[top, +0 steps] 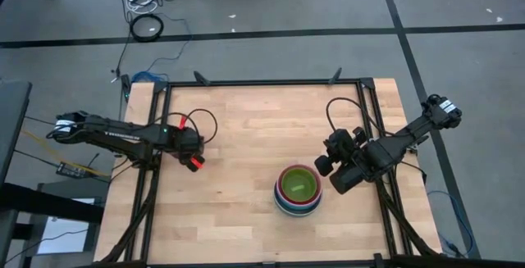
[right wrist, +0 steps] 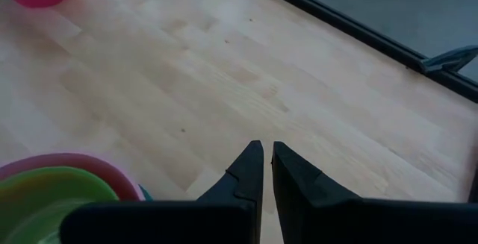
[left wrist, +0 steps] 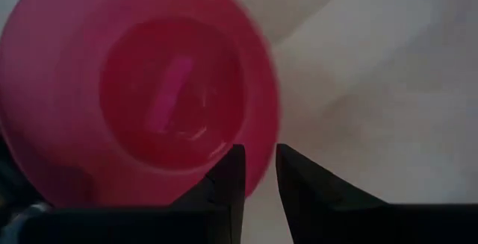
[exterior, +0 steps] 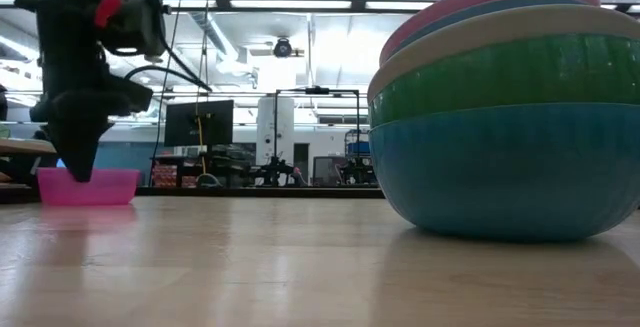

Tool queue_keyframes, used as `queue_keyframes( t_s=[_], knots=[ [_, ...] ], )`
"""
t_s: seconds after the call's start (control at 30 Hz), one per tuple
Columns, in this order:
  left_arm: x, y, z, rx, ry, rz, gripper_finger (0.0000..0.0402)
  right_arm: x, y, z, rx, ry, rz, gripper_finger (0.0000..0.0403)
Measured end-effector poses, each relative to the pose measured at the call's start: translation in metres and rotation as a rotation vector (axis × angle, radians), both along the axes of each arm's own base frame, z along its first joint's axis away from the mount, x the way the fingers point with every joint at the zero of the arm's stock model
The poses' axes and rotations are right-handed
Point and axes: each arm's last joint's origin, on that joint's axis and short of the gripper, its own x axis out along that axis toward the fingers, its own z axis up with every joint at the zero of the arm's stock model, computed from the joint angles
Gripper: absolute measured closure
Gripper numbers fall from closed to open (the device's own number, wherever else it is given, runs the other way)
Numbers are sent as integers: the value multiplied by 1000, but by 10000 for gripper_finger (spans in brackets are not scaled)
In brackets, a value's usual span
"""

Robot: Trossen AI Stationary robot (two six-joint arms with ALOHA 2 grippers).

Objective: Nest bowls inside each other
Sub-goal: Stack the red bowl on top of the green bowl

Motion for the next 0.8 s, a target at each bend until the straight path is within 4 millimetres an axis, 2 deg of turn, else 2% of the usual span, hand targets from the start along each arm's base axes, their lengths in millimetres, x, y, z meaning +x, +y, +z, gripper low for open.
queue_keyframes(
  t_s=[0.13,0.23,0.57,0.63,0.73,0.8],
  knots=[
    [7,1,13,26,-39,-21,316,0,-1,0,1,1,-3,383],
    [7,2,14,44,-34,-26,316,0,-1,0,1,1,-3,383],
    [-5,1,-7,39,37,-16,318,1,-1,0,1,2,1,383],
    [-5,1,-13,37,32,-21,331,1,-1,0,1,3,1,383],
    [-5,0,-14,48,24,-63,383,1,0,0,-1,6,5,383],
    [-2,0,-11,63,9,-87,392,1,0,0,-2,9,8,383]
  ],
)
